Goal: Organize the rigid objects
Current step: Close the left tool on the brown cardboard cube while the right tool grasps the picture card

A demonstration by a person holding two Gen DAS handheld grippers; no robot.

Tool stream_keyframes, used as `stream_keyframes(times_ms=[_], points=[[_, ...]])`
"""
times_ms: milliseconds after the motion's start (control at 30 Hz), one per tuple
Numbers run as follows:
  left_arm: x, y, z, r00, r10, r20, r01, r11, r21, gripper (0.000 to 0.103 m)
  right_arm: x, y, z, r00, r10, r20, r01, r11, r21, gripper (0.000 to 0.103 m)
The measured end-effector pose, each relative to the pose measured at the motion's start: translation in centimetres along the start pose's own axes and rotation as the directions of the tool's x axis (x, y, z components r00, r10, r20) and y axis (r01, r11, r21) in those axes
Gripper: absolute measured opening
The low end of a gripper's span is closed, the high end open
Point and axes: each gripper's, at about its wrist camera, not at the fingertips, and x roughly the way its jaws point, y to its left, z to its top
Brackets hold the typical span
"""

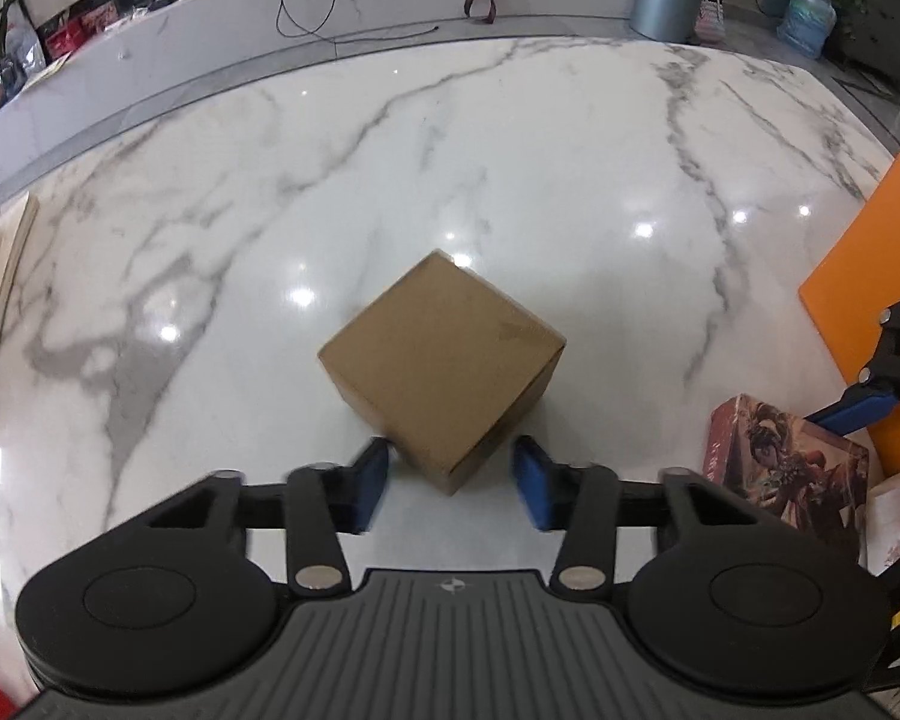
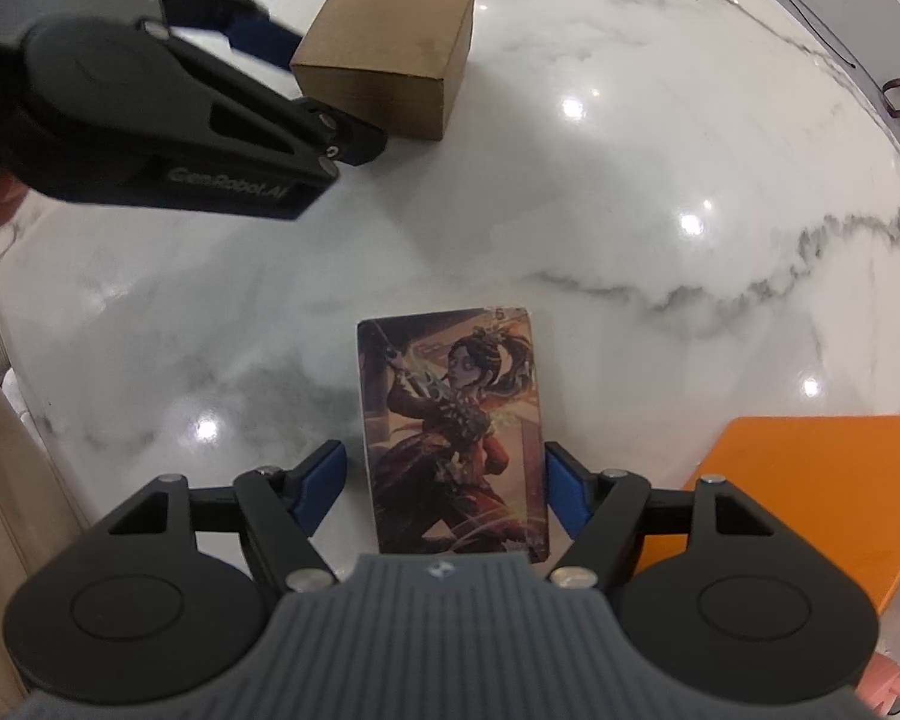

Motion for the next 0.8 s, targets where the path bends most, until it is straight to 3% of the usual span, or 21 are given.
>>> stream_keyframes(times_ms=[33, 67, 100, 167, 467, 533, 667, 733, 800], points=[[-0.1, 0.1, -0.1, 1.000, -0.014, 0.004, 0.014, 1.000, -0.009, 0.040, 0.0, 0.0, 0.0, 1.000, 0.000, 0.002, 0.000, 1.000, 0.000, 0.068], [-0.2, 0.0, -0.1, 1.000, -0.015, 0.003, 0.015, 1.000, -0.010, 0.030, 0.0, 0.0, -0.1, 1.000, 0.001, 0.005, -0.001, 1.000, -0.002, 0.067], [-0.2, 0.0, -0.1, 1.000, -0.007, 0.001, 0.007, 1.000, -0.004, 0.016, 0.0, 0.1, -0.3, 1.000, 0.000, 0.010, 0.000, 1.000, -0.005, 0.059], [-0.4, -0.3, -0.1, 1.000, -0.008, 0.000, 0.008, 1.000, 0.008, 0.003, -0.1, 0.3, -0.4, 1.000, 0.001, 0.009, -0.001, 1.000, -0.009, 0.058], [-2.0, -0.8, -1.0, 0.999, -0.032, -0.014, 0.033, 0.999, 0.026, 0.002, -0.3, 1.2, -1.2, 1.000, -0.005, 0.023, 0.006, 1.000, -0.022, 0.058], [-2.3, -0.6, -0.8, 1.000, -0.025, -0.002, 0.025, 0.999, 0.026, 0.008, -0.3, 0.6, -0.9, 1.000, -0.004, 0.019, 0.005, 1.000, -0.020, 0.058], [-3.3, -0.8, -0.5, 0.998, -0.013, 0.054, 0.009, 0.997, 0.070, 0.055, -0.1, 0.1, -0.2, 1.000, -0.009, 0.018, 0.009, 1.000, -0.019, 0.058], [-3.6, -1.2, -0.3, 0.997, 0.013, 0.081, -0.023, 0.992, 0.122, 0.067, -0.2, 0.1, 0.0, 1.000, -0.005, 0.016, 0.005, 1.000, -0.017, 0.058], [-3.7, -1.5, -0.1, 0.993, 0.034, 0.117, -0.055, 0.982, 0.183, 0.086, -0.2, -0.1, 0.3, 1.000, -0.005, 0.013, 0.005, 1.000, -0.017, 0.058]])
